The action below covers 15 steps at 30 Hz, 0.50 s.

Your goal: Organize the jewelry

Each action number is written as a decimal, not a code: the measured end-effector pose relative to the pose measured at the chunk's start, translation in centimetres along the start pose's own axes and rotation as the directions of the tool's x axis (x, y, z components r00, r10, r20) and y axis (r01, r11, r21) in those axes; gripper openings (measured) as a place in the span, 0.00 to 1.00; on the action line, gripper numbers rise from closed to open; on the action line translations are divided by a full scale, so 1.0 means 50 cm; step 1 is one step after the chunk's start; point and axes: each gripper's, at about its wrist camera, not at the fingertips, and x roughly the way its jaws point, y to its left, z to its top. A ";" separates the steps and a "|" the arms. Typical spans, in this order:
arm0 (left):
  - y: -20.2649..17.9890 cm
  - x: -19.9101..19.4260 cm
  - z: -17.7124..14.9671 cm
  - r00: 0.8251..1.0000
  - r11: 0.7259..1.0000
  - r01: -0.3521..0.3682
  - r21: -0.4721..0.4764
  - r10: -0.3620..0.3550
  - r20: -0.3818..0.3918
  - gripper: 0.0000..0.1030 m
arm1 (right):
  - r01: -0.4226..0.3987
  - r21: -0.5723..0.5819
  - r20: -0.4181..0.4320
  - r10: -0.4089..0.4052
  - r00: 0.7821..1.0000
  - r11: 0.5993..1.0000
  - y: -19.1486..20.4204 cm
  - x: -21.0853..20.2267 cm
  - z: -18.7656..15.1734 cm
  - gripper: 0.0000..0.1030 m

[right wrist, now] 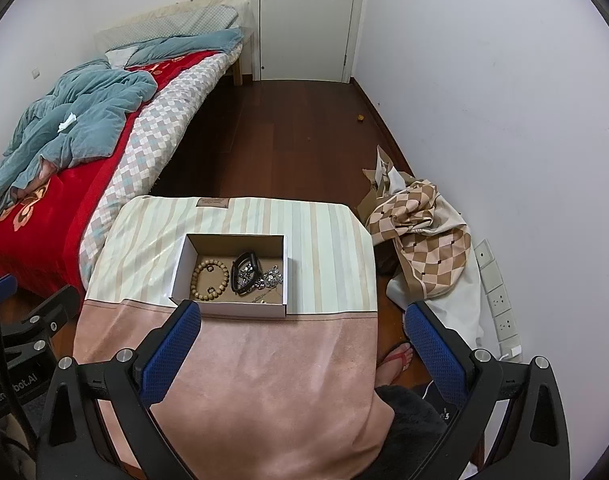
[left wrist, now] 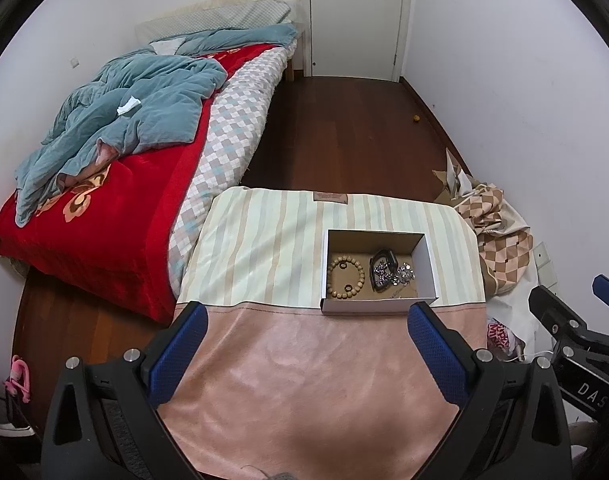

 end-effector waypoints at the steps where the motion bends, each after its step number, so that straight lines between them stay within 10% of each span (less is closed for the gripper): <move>1: 0.000 -0.001 0.000 1.000 1.000 -0.001 0.000 0.001 0.001 0.99 | -0.002 0.001 -0.001 0.002 1.000 1.000 0.000 0.001 0.000 1.00; 15: 0.009 -0.001 -0.004 1.000 1.000 -0.002 0.000 0.002 0.003 0.99 | -0.001 -0.002 -0.001 0.001 1.000 1.000 -0.002 -0.002 -0.001 1.00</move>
